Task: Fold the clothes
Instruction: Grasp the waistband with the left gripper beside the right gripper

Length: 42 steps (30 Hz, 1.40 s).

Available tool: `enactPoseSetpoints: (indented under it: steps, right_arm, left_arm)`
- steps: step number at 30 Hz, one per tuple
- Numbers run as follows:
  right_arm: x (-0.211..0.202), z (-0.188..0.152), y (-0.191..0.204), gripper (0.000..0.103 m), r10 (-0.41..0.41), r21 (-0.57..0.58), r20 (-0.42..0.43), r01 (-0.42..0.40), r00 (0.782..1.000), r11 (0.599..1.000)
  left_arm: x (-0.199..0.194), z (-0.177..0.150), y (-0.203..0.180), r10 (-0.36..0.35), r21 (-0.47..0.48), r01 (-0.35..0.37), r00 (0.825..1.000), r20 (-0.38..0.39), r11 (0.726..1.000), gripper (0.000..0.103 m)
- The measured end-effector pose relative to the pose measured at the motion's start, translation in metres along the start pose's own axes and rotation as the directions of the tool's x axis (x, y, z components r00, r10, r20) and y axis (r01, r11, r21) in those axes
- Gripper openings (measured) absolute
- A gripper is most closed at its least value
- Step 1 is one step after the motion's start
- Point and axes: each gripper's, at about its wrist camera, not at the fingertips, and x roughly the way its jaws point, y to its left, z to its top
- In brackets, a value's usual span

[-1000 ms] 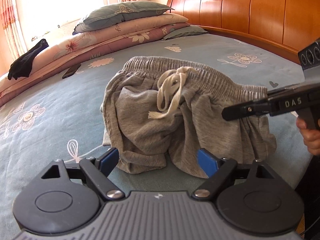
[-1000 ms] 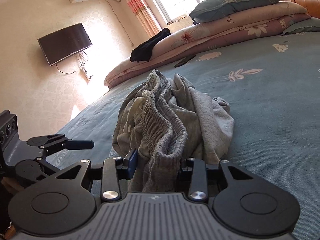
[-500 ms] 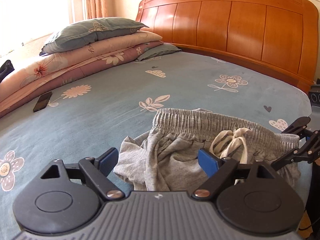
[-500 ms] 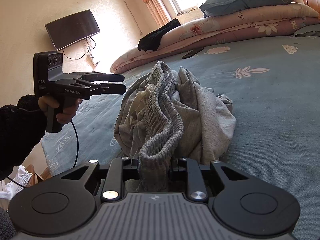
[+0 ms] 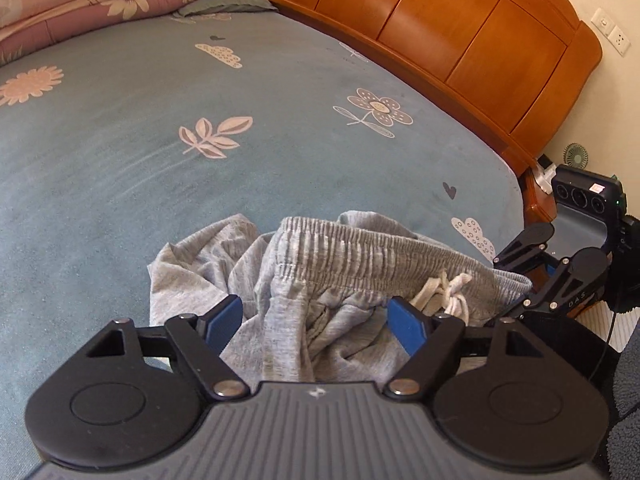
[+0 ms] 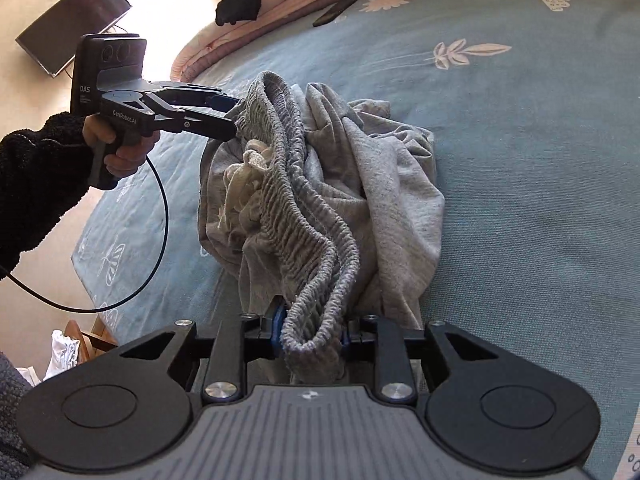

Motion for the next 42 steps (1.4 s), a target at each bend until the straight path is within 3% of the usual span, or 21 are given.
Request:
enactPoseSetpoints:
  steps: [2,5,9,12,14,22,23,25,28,32,34,38,42]
  right_arm:
    - [-0.011,0.013,0.009,0.038,-0.050,-0.014,-0.027,0.049,0.998,0.999]
    - [-0.028,0.041,0.020,0.039,-0.112,-0.038,-0.031,0.111,0.993,0.993]
    - [-0.028,0.083,0.029,0.039,-0.065,-0.043,0.010,0.066,0.998,0.997]
    - [0.002,0.112,0.030,0.039,-0.029,-0.068,-0.022,0.027,0.999,0.997]
    - [0.021,0.122,0.029,0.039,-0.042,-0.086,-0.064,0.036,0.997,0.996]
    - [0.059,0.139,0.027,0.040,0.042,-0.070,-0.165,-0.054,0.985,0.996]
    - [0.062,0.141,0.028,0.038,0.041,-0.073,-0.180,-0.055,0.983,0.996]
    - [0.060,0.141,0.035,0.021,0.043,-0.104,-0.189,-0.063,0.981,0.993]
    - [0.046,0.138,0.049,0.019,0.053,-0.164,-0.178,-0.082,0.983,0.983]
    - [0.031,0.128,0.077,0.018,0.039,-0.292,-0.205,-0.099,0.978,0.951]
    - [0.027,0.123,0.091,0.017,0.022,-0.370,-0.225,-0.106,0.974,0.923]
    - [0.018,0.114,0.110,0.017,-0.005,-0.497,-0.247,-0.122,0.969,0.859]
    - [0.012,0.107,0.119,0.017,-0.011,-0.564,-0.268,-0.148,0.963,0.813]
  left_arm:
    - [0.001,0.003,-0.003,0.000,0.000,0.000,0.999,-0.036,1.000,0.079]
    - [-0.005,0.009,-0.007,0.005,0.003,-0.005,0.998,-0.064,1.000,0.079]
    - [-0.010,0.015,-0.009,0.016,-0.017,-0.017,0.997,-0.079,1.000,0.079]
    - [-0.013,0.017,-0.011,0.025,-0.016,-0.027,0.996,-0.090,1.000,0.079]
    - [-0.016,0.019,-0.013,0.032,-0.010,-0.034,0.995,-0.097,0.999,0.079]
    - [-0.017,0.024,-0.017,0.064,0.055,-0.056,0.987,-0.145,0.997,0.079]
    - [-0.017,0.025,-0.018,0.064,0.070,-0.054,0.986,-0.153,0.996,0.079]
    - [-0.015,0.027,-0.020,0.079,0.113,-0.060,0.982,-0.171,0.992,0.079]
    - [-0.011,0.028,-0.023,0.094,0.198,-0.055,0.976,-0.196,0.979,0.079]
    - [-0.005,0.033,-0.030,0.078,0.327,0.003,0.969,-0.236,0.945,0.079]
    - [-0.004,0.036,-0.039,0.046,0.398,0.067,0.962,-0.269,0.915,0.079]
    - [0.003,0.040,-0.059,0.015,0.564,0.201,0.935,-0.354,0.801,0.080]
    - [0.015,0.041,-0.078,-0.012,0.630,0.330,0.891,-0.453,0.702,0.080]
